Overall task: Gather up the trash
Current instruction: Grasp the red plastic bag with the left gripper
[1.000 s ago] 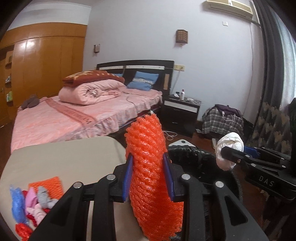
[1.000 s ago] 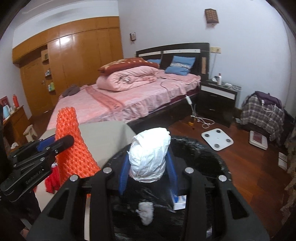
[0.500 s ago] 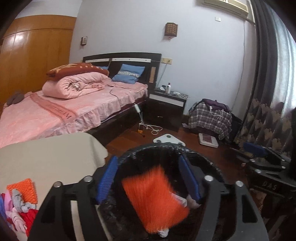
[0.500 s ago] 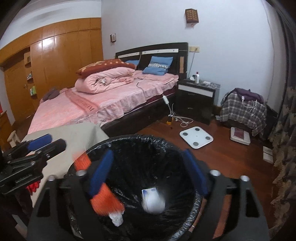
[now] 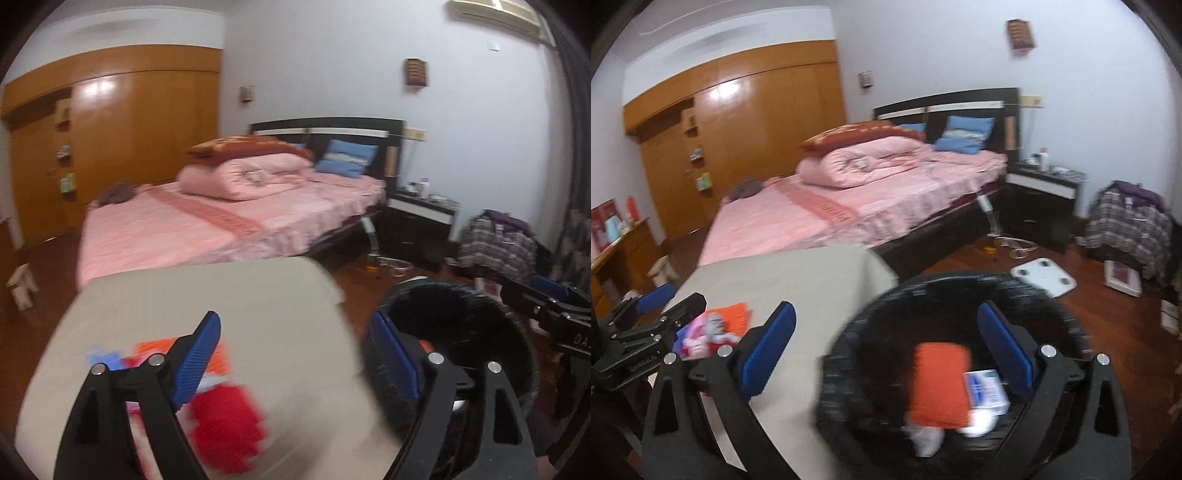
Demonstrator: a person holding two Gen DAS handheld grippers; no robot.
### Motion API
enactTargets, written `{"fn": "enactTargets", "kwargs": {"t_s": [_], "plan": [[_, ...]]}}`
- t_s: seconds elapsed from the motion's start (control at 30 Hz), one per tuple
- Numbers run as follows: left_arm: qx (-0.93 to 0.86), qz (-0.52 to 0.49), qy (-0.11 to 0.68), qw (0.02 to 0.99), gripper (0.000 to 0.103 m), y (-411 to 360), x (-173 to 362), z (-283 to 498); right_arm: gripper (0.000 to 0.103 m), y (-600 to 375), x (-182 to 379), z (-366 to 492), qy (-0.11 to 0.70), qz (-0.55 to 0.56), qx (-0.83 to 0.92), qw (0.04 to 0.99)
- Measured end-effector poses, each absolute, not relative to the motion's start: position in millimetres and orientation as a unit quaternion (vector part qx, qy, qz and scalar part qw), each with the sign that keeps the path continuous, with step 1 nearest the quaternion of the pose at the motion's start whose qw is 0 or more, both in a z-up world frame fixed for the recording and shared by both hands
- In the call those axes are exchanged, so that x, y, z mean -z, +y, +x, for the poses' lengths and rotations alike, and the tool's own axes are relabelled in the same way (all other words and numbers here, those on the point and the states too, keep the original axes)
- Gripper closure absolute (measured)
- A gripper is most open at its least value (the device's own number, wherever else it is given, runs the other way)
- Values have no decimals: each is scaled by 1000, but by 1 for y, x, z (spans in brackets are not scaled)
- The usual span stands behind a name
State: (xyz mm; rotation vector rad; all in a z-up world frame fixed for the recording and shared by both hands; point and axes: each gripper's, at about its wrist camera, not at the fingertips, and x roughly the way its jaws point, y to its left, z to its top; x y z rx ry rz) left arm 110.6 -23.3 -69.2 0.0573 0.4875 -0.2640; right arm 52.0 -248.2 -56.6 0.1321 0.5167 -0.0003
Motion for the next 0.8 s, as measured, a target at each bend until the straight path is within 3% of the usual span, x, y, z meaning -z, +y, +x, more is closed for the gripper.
{"fn": "enactTargets", "kwargs": {"t_s": [0.43, 0.8], "plan": [[-5, 23, 287, 958, 21, 100, 115, 87, 7, -125, 81, 75, 269, 40, -92, 958], [-23, -14, 336, 941, 24, 130, 163, 86, 7, -94, 104, 77, 291, 15, -98, 952]]}}
